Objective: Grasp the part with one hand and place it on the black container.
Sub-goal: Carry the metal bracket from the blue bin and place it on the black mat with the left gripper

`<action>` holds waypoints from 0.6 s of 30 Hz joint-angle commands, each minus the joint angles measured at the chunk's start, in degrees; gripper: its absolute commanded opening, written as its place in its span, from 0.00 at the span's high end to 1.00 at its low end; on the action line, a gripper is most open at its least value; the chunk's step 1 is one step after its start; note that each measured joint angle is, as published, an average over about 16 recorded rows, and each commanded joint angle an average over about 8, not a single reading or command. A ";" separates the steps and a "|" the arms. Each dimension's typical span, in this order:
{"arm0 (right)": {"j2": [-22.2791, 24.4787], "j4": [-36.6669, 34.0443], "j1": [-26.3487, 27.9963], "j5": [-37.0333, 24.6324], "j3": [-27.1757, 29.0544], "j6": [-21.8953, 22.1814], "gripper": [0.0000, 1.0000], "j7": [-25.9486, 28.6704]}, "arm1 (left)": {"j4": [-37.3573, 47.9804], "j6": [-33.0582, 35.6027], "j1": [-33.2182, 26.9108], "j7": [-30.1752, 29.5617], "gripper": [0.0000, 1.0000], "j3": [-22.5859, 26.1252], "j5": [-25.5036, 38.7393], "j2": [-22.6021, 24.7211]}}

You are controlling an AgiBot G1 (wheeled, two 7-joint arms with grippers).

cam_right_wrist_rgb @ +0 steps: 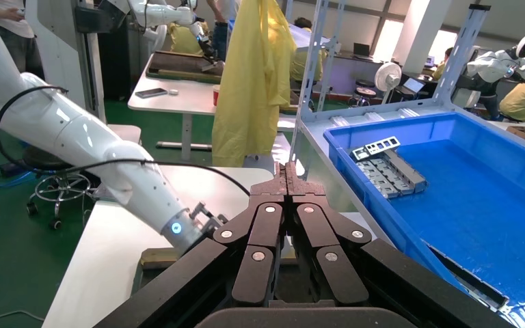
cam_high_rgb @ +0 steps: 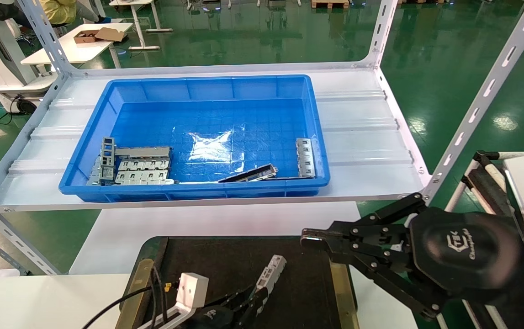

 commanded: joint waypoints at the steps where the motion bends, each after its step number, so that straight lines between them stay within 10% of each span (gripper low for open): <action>1: 0.00 0.00 0.00 0.00 0.00 0.00 1.00 0.00 | 0.13 -3.16 0.06 -0.90 1.00 0.63 0.55 1.25; 18: 0.00 0.00 0.00 0.01 -0.01 0.00 1.00 0.00 | 5.58 -23.90 -3.74 -3.01 1.00 9.27 -1.27 9.41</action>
